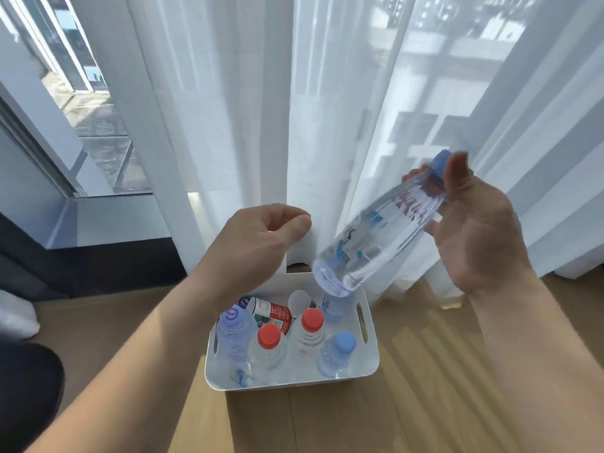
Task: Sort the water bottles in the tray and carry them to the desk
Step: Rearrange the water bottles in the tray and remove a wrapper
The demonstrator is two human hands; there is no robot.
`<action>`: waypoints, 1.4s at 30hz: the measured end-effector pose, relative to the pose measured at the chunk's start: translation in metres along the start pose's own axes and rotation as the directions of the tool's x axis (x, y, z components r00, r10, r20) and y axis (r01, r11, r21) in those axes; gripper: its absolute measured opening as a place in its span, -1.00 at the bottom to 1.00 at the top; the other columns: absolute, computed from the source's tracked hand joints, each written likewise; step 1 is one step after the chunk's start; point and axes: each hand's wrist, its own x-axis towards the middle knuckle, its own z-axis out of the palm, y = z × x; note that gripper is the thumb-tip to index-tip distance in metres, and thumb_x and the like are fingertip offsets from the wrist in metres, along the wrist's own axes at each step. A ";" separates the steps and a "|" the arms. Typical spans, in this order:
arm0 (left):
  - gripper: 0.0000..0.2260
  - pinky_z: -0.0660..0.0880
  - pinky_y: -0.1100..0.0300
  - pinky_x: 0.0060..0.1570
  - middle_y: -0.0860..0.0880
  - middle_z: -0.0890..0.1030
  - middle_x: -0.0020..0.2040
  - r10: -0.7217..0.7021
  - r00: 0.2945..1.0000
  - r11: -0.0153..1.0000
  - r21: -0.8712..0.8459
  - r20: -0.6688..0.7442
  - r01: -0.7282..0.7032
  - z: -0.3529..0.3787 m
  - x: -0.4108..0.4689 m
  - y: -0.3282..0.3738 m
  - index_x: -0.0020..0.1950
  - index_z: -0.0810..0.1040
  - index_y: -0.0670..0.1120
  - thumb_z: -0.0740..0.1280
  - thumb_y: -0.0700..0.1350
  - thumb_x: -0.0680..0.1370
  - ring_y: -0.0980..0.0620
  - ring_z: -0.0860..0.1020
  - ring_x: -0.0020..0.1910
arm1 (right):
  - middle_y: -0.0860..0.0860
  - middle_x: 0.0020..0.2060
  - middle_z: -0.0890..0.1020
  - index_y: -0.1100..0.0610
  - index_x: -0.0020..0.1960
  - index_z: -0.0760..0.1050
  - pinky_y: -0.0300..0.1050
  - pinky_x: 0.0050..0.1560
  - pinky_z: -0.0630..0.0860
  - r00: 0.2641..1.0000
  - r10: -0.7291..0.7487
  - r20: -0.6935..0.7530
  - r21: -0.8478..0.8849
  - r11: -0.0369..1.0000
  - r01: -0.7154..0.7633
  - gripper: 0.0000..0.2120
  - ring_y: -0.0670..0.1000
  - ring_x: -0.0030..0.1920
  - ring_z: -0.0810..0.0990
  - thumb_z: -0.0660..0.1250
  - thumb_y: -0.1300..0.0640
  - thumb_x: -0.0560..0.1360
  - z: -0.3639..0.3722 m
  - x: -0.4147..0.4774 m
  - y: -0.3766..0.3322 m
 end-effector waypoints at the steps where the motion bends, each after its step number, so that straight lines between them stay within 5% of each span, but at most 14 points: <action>1: -0.83 0.40 0.59 -0.23 0.29 0.60 -0.04 0.010 0.999 0.999 -0.054 0.040 -0.008 0.003 -0.001 0.005 0.05 0.62 0.12 0.28 0.04 0.53 0.49 0.51 -0.17 | -0.04 -0.33 0.62 0.13 -0.15 0.54 0.04 0.04 0.58 0.999 0.039 0.002 0.163 0.986 -0.039 -0.64 0.02 -0.12 0.63 0.29 -0.18 0.34 0.005 0.001 0.000; 4: -0.79 0.52 0.33 0.01 0.16 0.68 0.01 -0.013 0.985 0.977 -0.209 0.173 0.050 0.007 -0.008 0.015 0.08 0.62 0.11 0.23 0.04 0.53 0.22 0.62 -0.01 | 0.01 -0.37 0.57 0.16 -0.14 0.51 -0.03 -0.19 0.61 0.987 0.159 0.028 0.407 0.900 -0.157 -0.58 0.03 -0.32 0.62 0.13 -0.18 0.52 0.024 -0.001 0.001; 7: -0.73 0.60 0.27 -0.15 0.06 0.72 -0.08 -0.010 0.950 0.961 -0.260 0.311 0.095 0.005 -0.023 0.022 0.04 0.65 0.05 0.23 0.06 0.47 0.12 0.67 -0.10 | 0.01 -0.39 0.54 0.16 -0.15 0.49 -0.12 -0.28 0.55 0.971 0.213 0.110 0.471 0.849 -0.240 -0.58 0.00 -0.42 0.57 0.09 -0.17 0.54 0.035 -0.003 0.008; 10: -0.71 0.59 0.32 -0.28 0.03 0.73 -0.16 0.009 0.961 0.962 -0.264 0.276 0.067 0.001 -0.032 0.025 -0.01 0.66 0.02 0.28 0.05 0.35 0.10 0.69 -0.19 | 0.01 -0.40 0.55 0.16 -0.15 0.49 -0.13 -0.28 0.55 0.959 0.221 0.175 0.471 0.837 -0.279 -0.58 0.00 -0.42 0.57 0.08 -0.16 0.54 0.039 -0.003 0.012; 18: -0.84 0.64 0.17 -0.22 -0.23 0.69 -0.12 -0.032 0.971 0.925 -0.360 0.239 0.119 0.004 -0.024 0.022 -0.14 0.67 -0.18 0.40 -0.15 0.34 -0.11 0.65 -0.19 | -0.01 -0.41 0.55 0.15 -0.16 0.49 -0.14 -0.31 0.55 0.919 0.198 0.340 0.457 0.819 -0.346 -0.55 -0.02 -0.41 0.55 0.04 -0.17 0.54 0.032 -0.001 0.010; 21: -0.87 0.63 0.19 -0.25 -0.28 0.67 -0.15 -0.034 0.961 0.920 -0.367 0.274 0.137 0.007 -0.023 0.021 -0.25 0.66 -0.15 0.40 -0.15 0.26 -0.09 0.62 -0.24 | 0.00 -0.42 0.55 0.17 -0.16 0.49 -0.13 -0.31 0.55 0.929 0.200 0.311 0.345 0.887 -0.306 -0.56 -0.01 -0.41 0.55 0.05 -0.16 0.54 0.027 -0.002 0.003; 24: -0.92 0.56 0.29 -0.38 -0.13 0.64 -0.34 -0.051 0.959 0.872 -0.456 0.279 0.179 -0.003 -0.021 0.017 -0.32 0.64 -0.14 0.35 -0.19 0.27 0.05 0.59 -0.39 | 0.00 -0.41 0.59 0.16 -0.18 0.52 -0.10 -0.28 0.60 0.983 0.127 0.129 0.033 0.991 -0.132 -0.62 0.01 -0.35 0.61 0.14 -0.12 0.55 0.026 0.000 -0.001; 27: -0.96 0.54 0.31 -0.37 -0.07 0.64 -0.35 -0.054 0.956 0.907 -0.385 0.287 0.167 -0.018 -0.019 0.009 -0.33 0.66 -0.12 0.41 -0.22 0.28 0.06 0.55 -0.35 | 0.00 -0.35 0.60 0.11 -0.18 0.55 0.04 -0.14 0.65 0.998 -0.068 -0.014 -0.260 0.964 0.062 -0.76 0.01 -0.26 0.61 0.29 -0.06 0.50 0.026 0.005 -0.001; 33: -0.92 0.56 0.27 -0.42 -0.04 0.60 -0.41 -0.036 0.985 0.872 -0.476 0.167 0.112 -0.044 -0.022 0.006 -0.32 0.65 -0.16 0.41 -0.31 0.26 0.08 0.53 -0.47 | -0.02 -0.36 0.65 0.04 -0.17 0.57 0.10 -0.06 0.61 0.942 -0.278 -0.190 -0.426 0.887 0.176 -0.81 0.03 -0.30 0.61 0.46 -0.07 0.36 0.020 0.012 0.012; 35: -0.93 0.61 0.26 -0.33 -0.06 0.66 -0.36 -0.090 0.991 0.940 -0.320 0.103 0.119 -0.049 -0.020 -0.001 -0.26 0.64 -0.18 0.39 -0.24 0.30 0.04 0.60 -0.39 | 0.00 -0.26 0.67 0.01 -0.14 0.57 0.03 -0.04 0.60 0.932 -0.306 -0.193 -0.506 0.845 0.173 -0.77 0.04 -0.21 0.64 0.46 -0.11 0.34 0.019 0.015 0.015; 37: -0.95 0.62 0.29 -0.30 -0.09 0.70 -0.33 -0.155 0.988 0.985 0.073 0.002 0.155 -0.051 -0.015 -0.021 -0.24 0.68 -0.12 0.46 -0.25 0.35 0.01 0.65 -0.33 | -0.02 -0.21 0.67 0.00 -0.11 0.56 -0.04 -0.02 0.59 0.933 -0.318 -0.171 -0.570 0.804 0.169 -0.75 0.02 -0.14 0.65 0.46 -0.13 0.33 0.017 0.016 0.017; 39: -0.91 0.60 0.28 -0.32 -0.06 0.70 -0.36 -0.173 0.984 0.880 0.443 -0.032 0.169 -0.050 -0.011 -0.043 -0.31 0.69 -0.02 0.48 -0.18 0.37 0.07 0.64 -0.38 | -0.05 -0.21 0.65 0.01 -0.10 0.56 -0.08 -0.01 0.59 0.940 -0.309 -0.143 -0.600 0.783 0.166 -0.74 0.00 -0.13 0.64 0.45 -0.12 0.33 0.015 0.017 0.019; 42: -0.90 0.58 0.20 -0.27 0.01 0.68 -0.41 -0.222 0.974 0.757 0.623 -0.038 0.197 -0.050 -0.006 -0.067 -0.36 0.68 0.04 0.47 -0.13 0.35 0.14 0.60 -0.40 | -0.01 -0.21 0.65 0.05 -0.09 0.56 -0.15 -0.06 0.56 0.956 -0.280 -0.092 -0.635 0.756 0.160 -0.71 -0.01 -0.15 0.62 0.46 -0.12 0.33 0.016 0.016 0.023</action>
